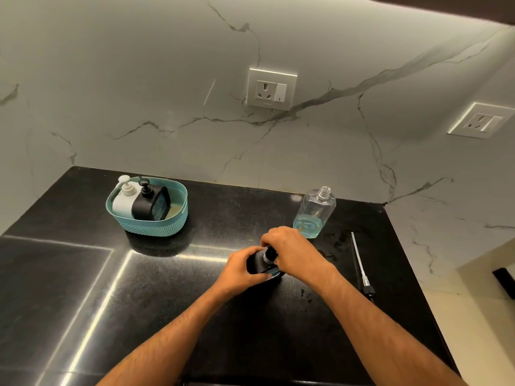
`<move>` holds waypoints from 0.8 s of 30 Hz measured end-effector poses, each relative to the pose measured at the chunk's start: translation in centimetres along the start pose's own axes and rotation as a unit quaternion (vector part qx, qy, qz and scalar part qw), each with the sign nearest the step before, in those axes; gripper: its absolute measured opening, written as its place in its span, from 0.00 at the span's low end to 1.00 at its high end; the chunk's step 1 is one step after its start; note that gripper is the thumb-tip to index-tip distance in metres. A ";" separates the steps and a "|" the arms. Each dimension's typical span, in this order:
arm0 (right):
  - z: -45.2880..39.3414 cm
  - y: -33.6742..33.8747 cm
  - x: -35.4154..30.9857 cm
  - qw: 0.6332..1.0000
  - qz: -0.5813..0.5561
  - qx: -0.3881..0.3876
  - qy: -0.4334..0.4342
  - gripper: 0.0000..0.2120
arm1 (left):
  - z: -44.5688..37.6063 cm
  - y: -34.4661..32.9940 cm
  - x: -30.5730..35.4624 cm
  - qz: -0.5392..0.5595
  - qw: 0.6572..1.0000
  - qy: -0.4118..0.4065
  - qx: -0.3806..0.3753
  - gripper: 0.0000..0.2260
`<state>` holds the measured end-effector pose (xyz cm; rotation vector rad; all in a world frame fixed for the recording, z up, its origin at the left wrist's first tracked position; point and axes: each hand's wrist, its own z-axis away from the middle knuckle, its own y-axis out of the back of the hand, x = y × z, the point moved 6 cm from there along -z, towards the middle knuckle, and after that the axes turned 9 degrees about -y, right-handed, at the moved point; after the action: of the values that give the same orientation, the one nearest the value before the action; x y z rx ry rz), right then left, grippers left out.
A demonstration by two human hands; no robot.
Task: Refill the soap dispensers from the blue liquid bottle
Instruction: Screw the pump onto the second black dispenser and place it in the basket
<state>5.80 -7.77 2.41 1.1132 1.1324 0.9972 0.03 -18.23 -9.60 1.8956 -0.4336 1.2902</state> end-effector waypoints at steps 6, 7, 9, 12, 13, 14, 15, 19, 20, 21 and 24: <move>-0.3 -0.4 1.0 0.999 -0.042 -0.013 -0.022 0.22 | 0.1 0.2 1.1 0.002 1.000 -0.012 -0.012 0.24; -0.3 -0.5 1.2 0.999 -0.043 -0.014 -0.028 0.26 | 0.1 0.2 1.2 0.001 1.000 -0.014 -0.018 0.23; 0.0 -0.5 1.5 0.999 -0.035 0.001 -0.034 0.34 | 0.0 0.2 1.3 0.002 1.000 -0.017 -0.024 0.21; 0.9 -0.1 1.9 0.996 -0.085 0.029 -0.029 0.46 | 0.0 0.7 1.5 0.010 0.999 -0.029 -0.014 0.21; 1.3 0.0 2.1 0.992 -0.122 0.023 -0.025 0.48 | 0.0 0.9 1.8 0.017 0.999 -0.035 -0.008 0.22; 1.7 0.1 2.3 0.987 -0.159 0.014 -0.020 0.50 | -0.1 1.2 2.1 0.024 0.999 -0.041 -0.002 0.24; 1.9 0.1 2.5 0.982 -0.186 0.008 -0.016 0.49 | -0.2 1.5 2.5 0.028 0.998 -0.047 0.003 0.24; 2.6 0.4 3.4 0.966 -0.239 0.078 -0.054 0.42 | -0.6 2.2 3.7 0.019 0.997 -0.068 0.002 0.23; 2.8 0.6 3.6 0.963 -0.243 0.097 -0.067 0.41 | -0.7 2.2 3.9 0.017 0.997 -0.070 -0.002 0.23; 2.9 0.9 3.7 0.961 -0.243 0.110 -0.075 0.40 | -0.7 2.1 4.1 0.018 0.997 -0.070 -0.003 0.23; 3.2 1.1 3.9 0.957 -0.258 0.112 -0.074 0.42 | -0.8 2.1 4.6 0.022 0.997 -0.072 -0.002 0.23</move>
<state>9.53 -4.27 3.04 0.9734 1.3437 0.3793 0.06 -18.31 -4.48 1.9933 -0.5555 1.1840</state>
